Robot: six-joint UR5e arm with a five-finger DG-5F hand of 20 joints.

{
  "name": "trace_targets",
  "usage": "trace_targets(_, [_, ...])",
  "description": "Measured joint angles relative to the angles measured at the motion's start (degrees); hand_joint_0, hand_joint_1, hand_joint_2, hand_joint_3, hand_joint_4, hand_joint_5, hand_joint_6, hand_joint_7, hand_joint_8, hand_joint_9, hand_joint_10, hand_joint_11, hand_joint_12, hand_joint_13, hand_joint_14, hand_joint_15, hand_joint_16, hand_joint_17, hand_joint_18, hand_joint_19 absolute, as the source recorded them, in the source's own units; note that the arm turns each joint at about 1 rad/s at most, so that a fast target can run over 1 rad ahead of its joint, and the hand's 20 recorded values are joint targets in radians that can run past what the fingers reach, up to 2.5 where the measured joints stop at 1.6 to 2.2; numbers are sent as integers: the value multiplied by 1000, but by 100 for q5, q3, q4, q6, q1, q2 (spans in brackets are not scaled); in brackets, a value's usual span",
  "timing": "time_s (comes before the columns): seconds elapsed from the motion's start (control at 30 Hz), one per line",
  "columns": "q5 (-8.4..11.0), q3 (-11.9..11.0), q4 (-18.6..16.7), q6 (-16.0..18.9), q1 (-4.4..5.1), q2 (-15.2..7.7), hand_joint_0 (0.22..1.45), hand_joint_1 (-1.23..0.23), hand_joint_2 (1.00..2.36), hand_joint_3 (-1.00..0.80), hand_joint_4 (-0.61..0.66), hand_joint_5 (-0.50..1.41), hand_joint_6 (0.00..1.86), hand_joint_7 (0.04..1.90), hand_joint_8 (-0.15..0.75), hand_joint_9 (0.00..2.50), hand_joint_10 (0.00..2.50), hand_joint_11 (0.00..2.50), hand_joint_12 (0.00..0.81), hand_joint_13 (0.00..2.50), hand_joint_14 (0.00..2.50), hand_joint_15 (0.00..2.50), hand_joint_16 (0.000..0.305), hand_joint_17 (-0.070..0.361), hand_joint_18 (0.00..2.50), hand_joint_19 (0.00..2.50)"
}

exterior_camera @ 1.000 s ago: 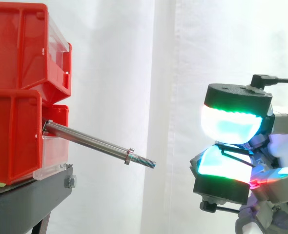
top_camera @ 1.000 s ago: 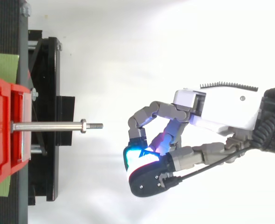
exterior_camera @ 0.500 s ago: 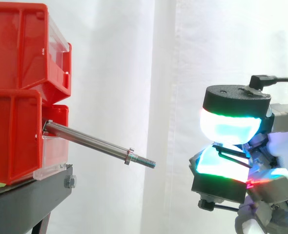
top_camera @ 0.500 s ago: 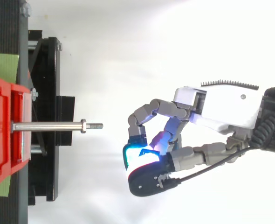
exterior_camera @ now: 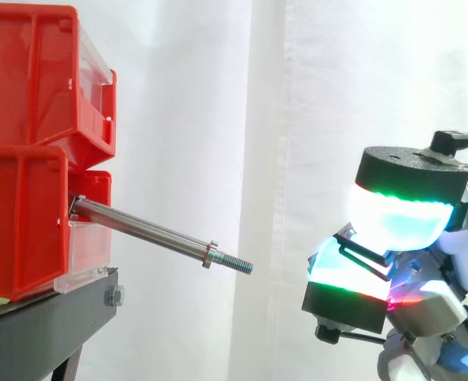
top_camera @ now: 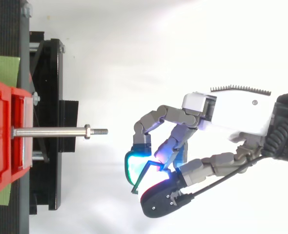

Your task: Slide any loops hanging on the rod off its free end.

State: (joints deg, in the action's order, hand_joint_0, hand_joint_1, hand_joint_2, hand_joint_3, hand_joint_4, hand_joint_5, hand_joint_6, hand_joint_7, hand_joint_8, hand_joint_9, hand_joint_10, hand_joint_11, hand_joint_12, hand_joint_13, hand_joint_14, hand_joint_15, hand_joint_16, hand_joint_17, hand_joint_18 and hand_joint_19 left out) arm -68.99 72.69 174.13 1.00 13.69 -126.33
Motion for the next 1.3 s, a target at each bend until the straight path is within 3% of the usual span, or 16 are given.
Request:
trace_targets(0.13, [0, 0, -2, 33, 5, -2, 598, -497, 1000, -500, 143, -133, 855, 1156, 355, 1321, 24, 815, 353, 1064, 14, 347, 54, 122, 1090, 812])
trace_targets(0.33, [-1, 0, -9, 34, 11, -3, 595, -472, 1000, -500, 149, -129, 849, 1145, 364, 1322, 23, 778, 354, 1071, 12, 349, 55, 123, 1099, 820])
trace_targets(0.5, [-2, 0, -22, 32, 16, -3, 616, -556, 1008, -409, 146, -129, 843, 1161, 370, 1319, 23, 798, 353, 1067, 12, 349, 55, 123, 1100, 812])
trace_targets(0.63, [0, 0, -26, 27, 17, -4, 590, -628, 1019, -175, 112, -140, 847, 1126, 376, 1262, 20, 770, 367, 1039, 14, 334, 57, 129, 1119, 786])
trace_targets(0.77, [0, 0, -28, 24, 17, -4, 596, -721, 1014, -64, 153, -165, 862, 1079, 391, 1227, 20, 755, 406, 1051, 10, 321, 66, 148, 1176, 748])
trace_targets(0.97, [0, 0, -28, 20, 19, -2, 643, -777, 1011, -337, 154, -190, 863, 1086, 333, 1103, 23, 786, 370, 969, 12, 345, 55, 125, 1059, 776])
trace_targets(1.3, [-6, 0, -33, 15, 19, -5, 664, -795, 1006, -428, 151, -190, 864, 1043, 329, 1094, 23, 784, 363, 974, 12, 336, 54, 122, 1047, 756])
